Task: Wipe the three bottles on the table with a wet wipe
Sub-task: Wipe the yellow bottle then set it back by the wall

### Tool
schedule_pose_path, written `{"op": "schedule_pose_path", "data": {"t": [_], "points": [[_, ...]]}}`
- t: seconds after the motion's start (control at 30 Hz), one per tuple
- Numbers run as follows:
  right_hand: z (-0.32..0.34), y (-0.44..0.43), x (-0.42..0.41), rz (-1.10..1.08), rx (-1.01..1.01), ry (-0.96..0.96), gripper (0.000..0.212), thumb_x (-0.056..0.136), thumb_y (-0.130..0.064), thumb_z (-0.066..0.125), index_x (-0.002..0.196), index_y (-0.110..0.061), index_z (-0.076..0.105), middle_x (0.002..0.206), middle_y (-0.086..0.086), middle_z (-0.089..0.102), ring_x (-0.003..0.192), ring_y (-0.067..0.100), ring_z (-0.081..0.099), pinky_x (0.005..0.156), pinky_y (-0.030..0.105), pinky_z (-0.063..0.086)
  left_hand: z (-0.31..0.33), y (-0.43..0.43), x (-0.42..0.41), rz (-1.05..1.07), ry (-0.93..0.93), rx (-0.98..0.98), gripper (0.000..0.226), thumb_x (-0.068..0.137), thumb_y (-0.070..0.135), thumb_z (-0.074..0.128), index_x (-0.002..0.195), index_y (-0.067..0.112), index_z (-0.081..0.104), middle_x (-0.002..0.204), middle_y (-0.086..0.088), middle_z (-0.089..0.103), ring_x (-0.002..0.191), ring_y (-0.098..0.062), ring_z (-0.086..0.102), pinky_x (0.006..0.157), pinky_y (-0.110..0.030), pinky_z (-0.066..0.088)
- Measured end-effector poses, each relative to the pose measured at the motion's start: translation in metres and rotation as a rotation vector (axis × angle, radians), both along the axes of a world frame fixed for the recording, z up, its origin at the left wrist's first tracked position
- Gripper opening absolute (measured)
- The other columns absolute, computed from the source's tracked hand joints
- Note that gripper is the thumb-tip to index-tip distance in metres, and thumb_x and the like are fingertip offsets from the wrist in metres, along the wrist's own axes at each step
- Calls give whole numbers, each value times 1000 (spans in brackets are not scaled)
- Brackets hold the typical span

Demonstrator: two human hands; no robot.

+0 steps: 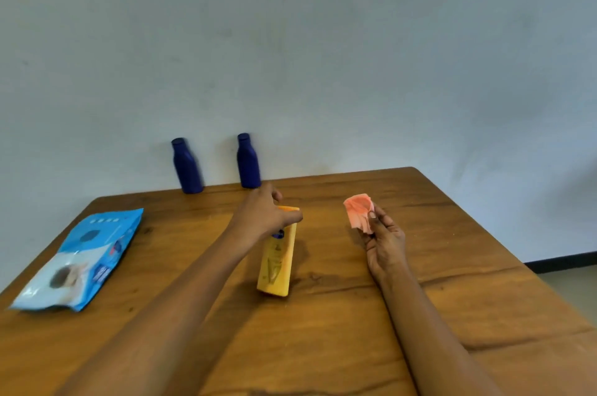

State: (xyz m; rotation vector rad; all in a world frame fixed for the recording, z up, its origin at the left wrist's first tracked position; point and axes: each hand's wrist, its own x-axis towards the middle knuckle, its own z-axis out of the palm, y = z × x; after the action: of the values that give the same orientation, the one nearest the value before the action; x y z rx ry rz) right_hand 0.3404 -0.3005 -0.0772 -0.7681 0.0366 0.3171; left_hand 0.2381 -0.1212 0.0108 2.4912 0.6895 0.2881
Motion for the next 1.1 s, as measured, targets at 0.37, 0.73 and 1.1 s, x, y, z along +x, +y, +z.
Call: {"op": "schedule_pose_path", "data": {"t": [0.37,0.73,1.1], "points": [[-5,0,-80,129,-86,-79,19,91,2,51,100,-7,64,87,7,71,76,15,69,65,35,60,-28,7,-65,13,660,69,56,79,57,63,110,12,55,93,-3,60,84,-17,65,75,-26,54],[1,3,-96,217,-138,-135,25,76,-7,58,100,-7,65,86,4,73,78,12,68,64,22,57,-15,80,-97,-664,629,-53,84,69,50,74,138,46,28,145,7,34,130,-14,32,104,-39,36],[-2,8,-83,263,-157,-136,31,61,-16,72,91,-8,73,90,8,72,79,15,69,63,27,58,-39,90,-47,-1066,592,125,66,72,33,80,127,47,47,131,10,36,122,-14,34,101,-43,40]]}}
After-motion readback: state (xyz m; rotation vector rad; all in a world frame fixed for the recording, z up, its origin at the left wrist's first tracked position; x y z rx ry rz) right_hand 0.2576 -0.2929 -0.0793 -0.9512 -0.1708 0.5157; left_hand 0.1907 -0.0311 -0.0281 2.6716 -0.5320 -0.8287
